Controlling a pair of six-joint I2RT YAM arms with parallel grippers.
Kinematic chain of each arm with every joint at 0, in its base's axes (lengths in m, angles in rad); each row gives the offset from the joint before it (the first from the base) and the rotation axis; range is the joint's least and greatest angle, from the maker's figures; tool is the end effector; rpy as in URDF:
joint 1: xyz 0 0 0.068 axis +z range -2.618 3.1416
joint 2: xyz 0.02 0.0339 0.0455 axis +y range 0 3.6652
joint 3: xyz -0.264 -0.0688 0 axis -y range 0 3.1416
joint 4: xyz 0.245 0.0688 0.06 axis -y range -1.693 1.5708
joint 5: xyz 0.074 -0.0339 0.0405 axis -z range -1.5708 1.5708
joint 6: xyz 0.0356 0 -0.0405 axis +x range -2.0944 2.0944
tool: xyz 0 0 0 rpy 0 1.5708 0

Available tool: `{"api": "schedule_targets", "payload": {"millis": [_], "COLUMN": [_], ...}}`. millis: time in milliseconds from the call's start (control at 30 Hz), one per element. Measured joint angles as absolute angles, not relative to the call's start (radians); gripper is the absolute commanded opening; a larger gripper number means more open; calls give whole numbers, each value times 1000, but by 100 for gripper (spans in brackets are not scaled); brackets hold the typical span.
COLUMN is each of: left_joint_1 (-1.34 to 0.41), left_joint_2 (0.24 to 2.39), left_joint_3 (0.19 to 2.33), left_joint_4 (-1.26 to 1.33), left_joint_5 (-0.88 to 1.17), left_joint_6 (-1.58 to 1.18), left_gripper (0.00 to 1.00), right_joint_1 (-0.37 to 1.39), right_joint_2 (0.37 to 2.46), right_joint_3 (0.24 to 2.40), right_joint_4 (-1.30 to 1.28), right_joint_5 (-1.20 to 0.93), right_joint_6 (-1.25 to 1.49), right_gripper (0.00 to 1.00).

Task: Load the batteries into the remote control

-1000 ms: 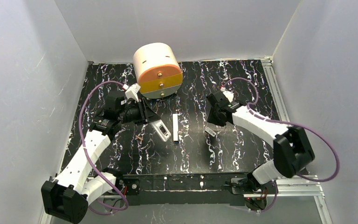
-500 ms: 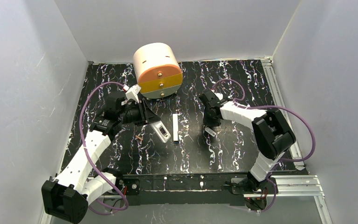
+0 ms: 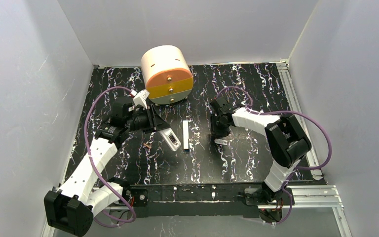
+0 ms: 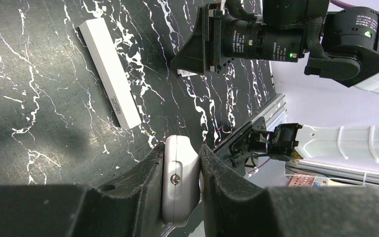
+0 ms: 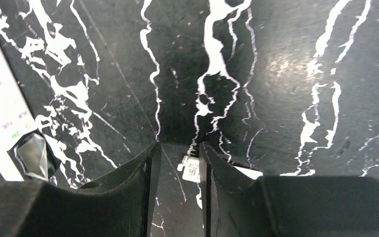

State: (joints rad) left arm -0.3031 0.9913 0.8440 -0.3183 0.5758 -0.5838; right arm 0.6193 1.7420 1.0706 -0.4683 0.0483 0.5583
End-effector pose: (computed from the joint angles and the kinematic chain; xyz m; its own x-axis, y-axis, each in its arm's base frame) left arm 0.2036 -0.0840 0.3112 -0.7515 -0.2494 -0.6108 0.3602 0.6206 -0.6965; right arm 0.2778 0.1959 0.1687 -0.9259 -0.0102 -0.3777 -0.0859 0.9791 0.1842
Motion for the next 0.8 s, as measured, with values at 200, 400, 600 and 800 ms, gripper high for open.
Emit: {"api": "schedule_targets", "payload": {"millis": [200,400,600,800], "left_joint_1": [-303,-303,-303,-303], "left_joint_2": [991,992,993,993], "left_joint_3": [838,825,825,823], "left_joint_4": [-315,-314,-305,-292], "left_joint_5": [578,580,584,584], "left_joint_6": [-585,-588,-589,-595], "left_gripper": [0,0,0,0], "right_joint_1": [626,643,652,652], "right_joint_2": [1737,1682,1628,1546], "right_joint_3": [1058,995,940,922], "right_joint_4": [-473,-511,-585,-639], "right_joint_5": [-39,-86,-88,-54], "right_joint_6": [516,500,496,510], "right_gripper": [43,44,45,48]}}
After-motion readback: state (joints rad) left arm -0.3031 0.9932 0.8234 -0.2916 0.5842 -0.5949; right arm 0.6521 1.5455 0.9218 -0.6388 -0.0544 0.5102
